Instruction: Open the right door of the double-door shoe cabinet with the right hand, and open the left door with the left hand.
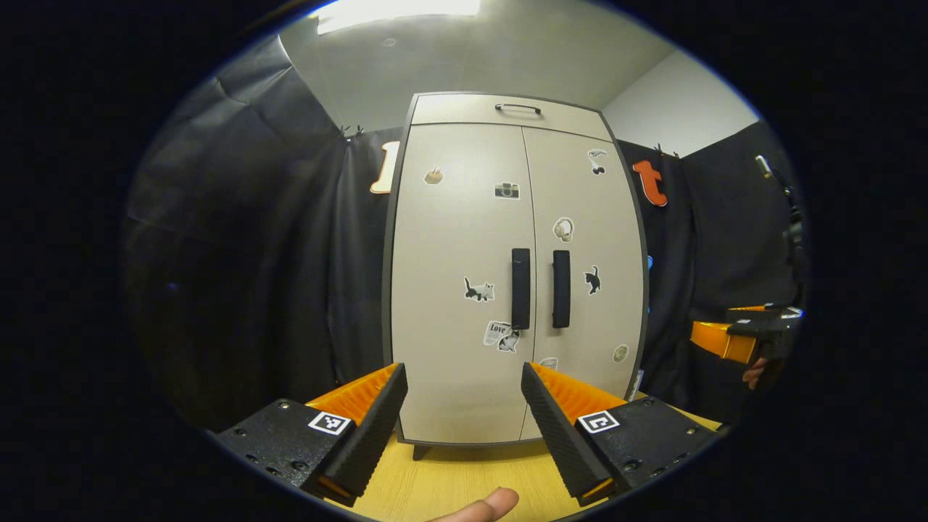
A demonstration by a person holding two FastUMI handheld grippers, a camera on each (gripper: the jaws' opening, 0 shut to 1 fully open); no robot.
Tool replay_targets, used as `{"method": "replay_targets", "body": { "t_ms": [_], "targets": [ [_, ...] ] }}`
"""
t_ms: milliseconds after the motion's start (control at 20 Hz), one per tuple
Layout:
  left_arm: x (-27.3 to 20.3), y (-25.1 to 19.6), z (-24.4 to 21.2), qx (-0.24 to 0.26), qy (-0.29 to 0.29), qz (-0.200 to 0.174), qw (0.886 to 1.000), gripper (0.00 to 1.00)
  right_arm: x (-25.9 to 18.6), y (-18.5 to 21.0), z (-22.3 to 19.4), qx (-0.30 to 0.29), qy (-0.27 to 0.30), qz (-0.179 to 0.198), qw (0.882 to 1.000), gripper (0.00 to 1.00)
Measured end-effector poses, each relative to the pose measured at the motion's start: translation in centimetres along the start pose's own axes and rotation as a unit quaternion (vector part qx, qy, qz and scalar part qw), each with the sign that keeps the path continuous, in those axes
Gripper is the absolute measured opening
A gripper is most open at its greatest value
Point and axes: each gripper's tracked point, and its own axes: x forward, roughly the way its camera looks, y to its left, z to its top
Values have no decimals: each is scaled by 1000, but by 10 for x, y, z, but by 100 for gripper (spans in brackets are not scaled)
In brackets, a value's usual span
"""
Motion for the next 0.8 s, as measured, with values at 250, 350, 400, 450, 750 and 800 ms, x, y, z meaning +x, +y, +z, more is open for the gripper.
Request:
{"method": "replay_targets", "body": {
  "t_ms": [250,350,400,450,750,800],
  "targets": [
    [6,2,-17,7,14,-6,1000,98,43,30,7,16,7,21,1000,98],
    [5,6,-22,6,19,-2,1000,98,62,49,13,24,2,35,999,94],
    [5,6,-26,4,19,-3,1000,98,71,61,17,24,-2,47,999,98],
    [4,5,-29,5,20,-7,1000,98,79,72,21,26,-7,55,998,98],
    [4,8,-50,16,33,-17,999,98,130,138,38,0,-39,91,995,98],
    [3,10,-53,21,33,-18,999,98,139,145,41,-1,-41,88,995,98]
  ]
}}
